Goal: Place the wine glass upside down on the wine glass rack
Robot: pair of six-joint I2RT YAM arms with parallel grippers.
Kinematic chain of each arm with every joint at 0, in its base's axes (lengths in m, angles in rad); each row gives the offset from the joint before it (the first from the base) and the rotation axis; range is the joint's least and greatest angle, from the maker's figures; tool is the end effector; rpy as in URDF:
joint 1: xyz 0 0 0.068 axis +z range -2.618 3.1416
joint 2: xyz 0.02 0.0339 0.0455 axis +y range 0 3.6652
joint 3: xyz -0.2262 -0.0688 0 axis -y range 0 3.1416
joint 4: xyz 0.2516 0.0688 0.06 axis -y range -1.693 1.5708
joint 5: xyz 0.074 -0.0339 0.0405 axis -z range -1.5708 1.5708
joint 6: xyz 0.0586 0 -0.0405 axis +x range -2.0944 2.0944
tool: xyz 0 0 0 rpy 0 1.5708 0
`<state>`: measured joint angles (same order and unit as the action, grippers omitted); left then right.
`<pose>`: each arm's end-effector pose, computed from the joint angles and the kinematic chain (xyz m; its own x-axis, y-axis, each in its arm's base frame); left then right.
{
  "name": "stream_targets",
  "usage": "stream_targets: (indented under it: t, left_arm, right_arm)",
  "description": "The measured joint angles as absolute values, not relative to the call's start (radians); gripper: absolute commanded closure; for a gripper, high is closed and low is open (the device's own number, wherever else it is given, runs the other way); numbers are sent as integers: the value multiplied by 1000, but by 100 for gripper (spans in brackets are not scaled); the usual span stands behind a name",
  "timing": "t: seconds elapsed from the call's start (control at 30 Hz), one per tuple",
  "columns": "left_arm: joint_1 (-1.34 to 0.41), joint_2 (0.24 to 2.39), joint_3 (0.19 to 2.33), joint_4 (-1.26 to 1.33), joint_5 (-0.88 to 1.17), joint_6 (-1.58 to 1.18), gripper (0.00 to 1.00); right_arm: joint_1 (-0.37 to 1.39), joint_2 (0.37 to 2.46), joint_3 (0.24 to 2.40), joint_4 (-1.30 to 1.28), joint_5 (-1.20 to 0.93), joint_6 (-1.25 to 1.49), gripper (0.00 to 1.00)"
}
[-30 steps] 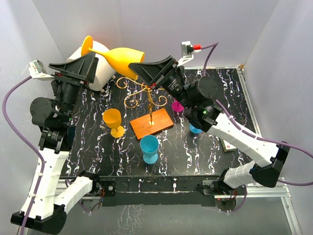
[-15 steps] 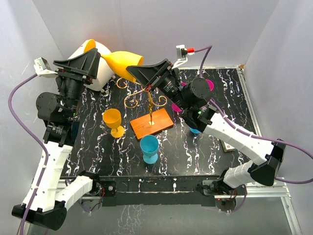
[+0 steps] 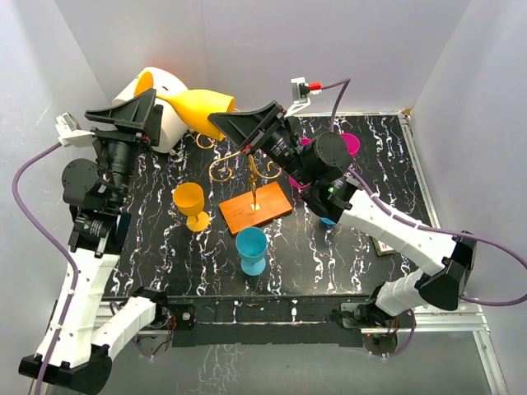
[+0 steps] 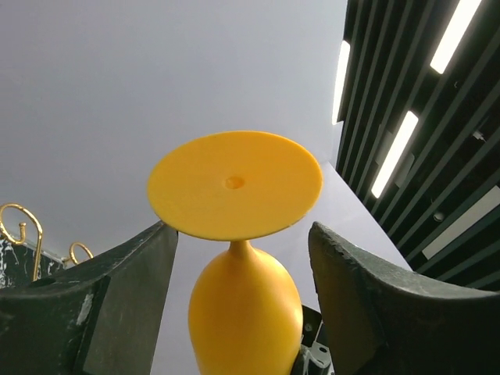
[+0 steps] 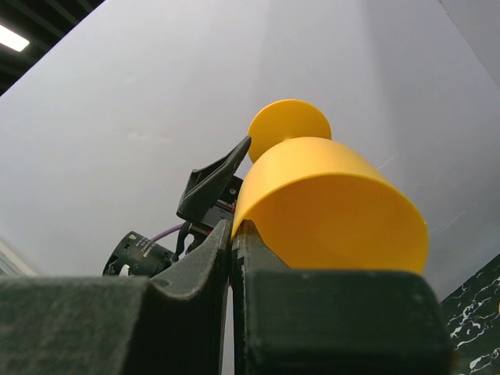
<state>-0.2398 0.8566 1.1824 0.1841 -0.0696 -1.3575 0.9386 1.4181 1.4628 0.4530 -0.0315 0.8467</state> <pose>0.2017 -0.0451 0.4864 -0.0736 -0.9857 -0.1516 0.5011 0.0949 -0.8602 0.2058 0.2841 0.4715 -0.4294 0.6808 -0.5934 -0.7563 0.0880 0.6483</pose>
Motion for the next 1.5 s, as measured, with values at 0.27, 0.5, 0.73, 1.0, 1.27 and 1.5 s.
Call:
stream_targets:
  t: [0.27, 0.5, 0.73, 1.0, 1.27, 1.5]
  left_arm:
    - [-240, 886, 1180, 175, -74, -1372, 51]
    - [-240, 877, 1159, 179, -87, -1373, 79]
    - [-240, 858, 1158, 176, -110, -1342, 100]
    - [-240, 851, 1158, 144, -133, -1266, 100]
    - [-240, 817, 1169, 14, -146, -1067, 100]
    - [-240, 762, 1228, -105, -141, -787, 100]
  right_arm:
    - [967, 1442, 1463, 451, -25, 865, 100]
    - [992, 1449, 1462, 448, -13, 870, 100]
    - [1002, 1449, 1449, 444, -2, 878, 88]
    - [1006, 1423, 1430, 350, 62, 859, 29]
    - [1006, 1328, 1423, 76, 234, 722, 27]
    - [1006, 1329, 1520, -113, 218, 655, 28]
